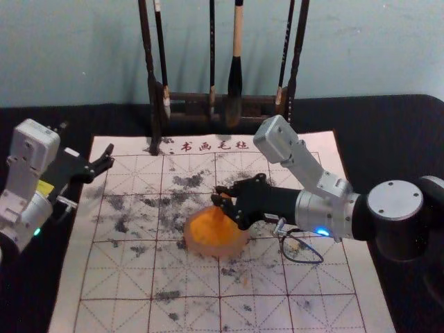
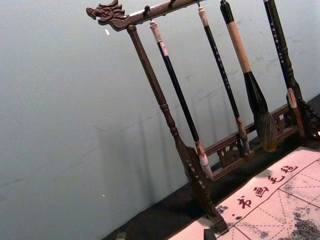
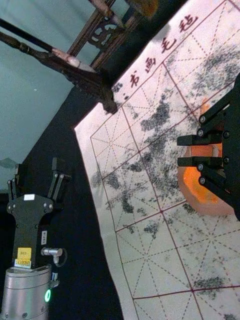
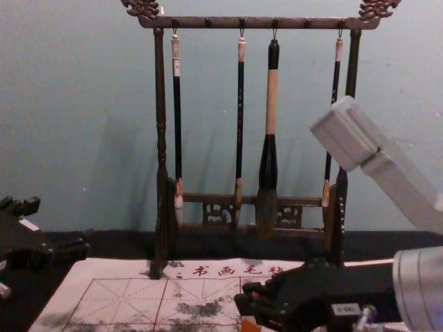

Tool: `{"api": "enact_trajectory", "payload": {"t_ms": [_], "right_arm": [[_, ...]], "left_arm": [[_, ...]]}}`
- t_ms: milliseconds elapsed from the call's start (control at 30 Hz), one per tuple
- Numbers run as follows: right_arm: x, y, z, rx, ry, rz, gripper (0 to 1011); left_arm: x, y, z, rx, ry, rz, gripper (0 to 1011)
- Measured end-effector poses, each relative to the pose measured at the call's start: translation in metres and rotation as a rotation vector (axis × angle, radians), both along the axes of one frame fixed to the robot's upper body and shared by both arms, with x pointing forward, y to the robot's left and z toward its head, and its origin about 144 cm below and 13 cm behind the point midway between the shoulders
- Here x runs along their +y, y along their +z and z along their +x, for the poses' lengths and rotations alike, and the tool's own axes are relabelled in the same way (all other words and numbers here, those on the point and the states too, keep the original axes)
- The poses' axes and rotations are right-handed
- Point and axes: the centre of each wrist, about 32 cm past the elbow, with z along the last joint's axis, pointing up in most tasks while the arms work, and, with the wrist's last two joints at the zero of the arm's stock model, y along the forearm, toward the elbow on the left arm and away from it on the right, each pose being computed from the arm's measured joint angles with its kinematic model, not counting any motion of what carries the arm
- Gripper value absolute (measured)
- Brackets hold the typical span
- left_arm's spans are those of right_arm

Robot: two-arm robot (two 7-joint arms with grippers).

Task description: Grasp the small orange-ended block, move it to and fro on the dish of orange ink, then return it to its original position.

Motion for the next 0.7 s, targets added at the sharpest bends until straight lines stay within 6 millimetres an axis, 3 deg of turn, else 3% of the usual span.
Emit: {"api": "enact_trajectory", "payload": {"t_ms": [700], "right_arm": [[-0.017, 0.0, -0.013, -0.006, 0.02, -0.004, 126]], "left_arm": [[0.0, 0.0, 0.0, 0.0, 0.0, 0.0, 1001]]}}
